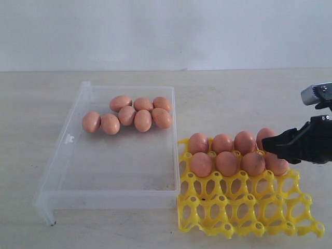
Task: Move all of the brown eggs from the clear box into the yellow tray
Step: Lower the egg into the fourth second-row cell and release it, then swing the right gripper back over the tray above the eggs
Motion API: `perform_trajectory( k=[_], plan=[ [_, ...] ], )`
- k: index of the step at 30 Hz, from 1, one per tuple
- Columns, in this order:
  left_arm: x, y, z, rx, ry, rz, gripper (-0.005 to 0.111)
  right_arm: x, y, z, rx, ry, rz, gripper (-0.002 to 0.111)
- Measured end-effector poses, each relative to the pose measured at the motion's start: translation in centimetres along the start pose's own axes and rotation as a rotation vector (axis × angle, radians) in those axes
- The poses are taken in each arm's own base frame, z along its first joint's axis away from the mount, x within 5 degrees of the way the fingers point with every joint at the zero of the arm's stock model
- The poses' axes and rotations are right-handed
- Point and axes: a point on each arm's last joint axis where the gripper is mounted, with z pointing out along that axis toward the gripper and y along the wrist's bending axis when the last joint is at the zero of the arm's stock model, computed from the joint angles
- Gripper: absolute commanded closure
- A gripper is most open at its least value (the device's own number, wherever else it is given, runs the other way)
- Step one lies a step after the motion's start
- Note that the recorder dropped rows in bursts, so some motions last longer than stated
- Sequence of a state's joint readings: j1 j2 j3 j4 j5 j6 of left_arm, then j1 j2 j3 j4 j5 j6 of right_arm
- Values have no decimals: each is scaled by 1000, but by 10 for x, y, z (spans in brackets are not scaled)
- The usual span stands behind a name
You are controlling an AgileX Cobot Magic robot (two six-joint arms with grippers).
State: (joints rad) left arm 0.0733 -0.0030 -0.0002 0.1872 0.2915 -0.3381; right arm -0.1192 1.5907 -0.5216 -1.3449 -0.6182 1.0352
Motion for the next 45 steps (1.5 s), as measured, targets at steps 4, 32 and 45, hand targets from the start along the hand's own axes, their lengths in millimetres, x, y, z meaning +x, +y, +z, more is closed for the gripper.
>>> perform_trajectory(
  k=[4, 32, 45],
  plan=[
    [0, 0, 0, 0, 0, 0, 111, -1, 0, 0, 4, -7, 9, 56],
    [0, 0, 0, 0, 0, 0, 111, -138, 186, 23, -431, -242, -268, 56],
    [0, 0, 0, 0, 0, 0, 111, -150, 236, 106, -266, -126, -11, 56]
  ],
)
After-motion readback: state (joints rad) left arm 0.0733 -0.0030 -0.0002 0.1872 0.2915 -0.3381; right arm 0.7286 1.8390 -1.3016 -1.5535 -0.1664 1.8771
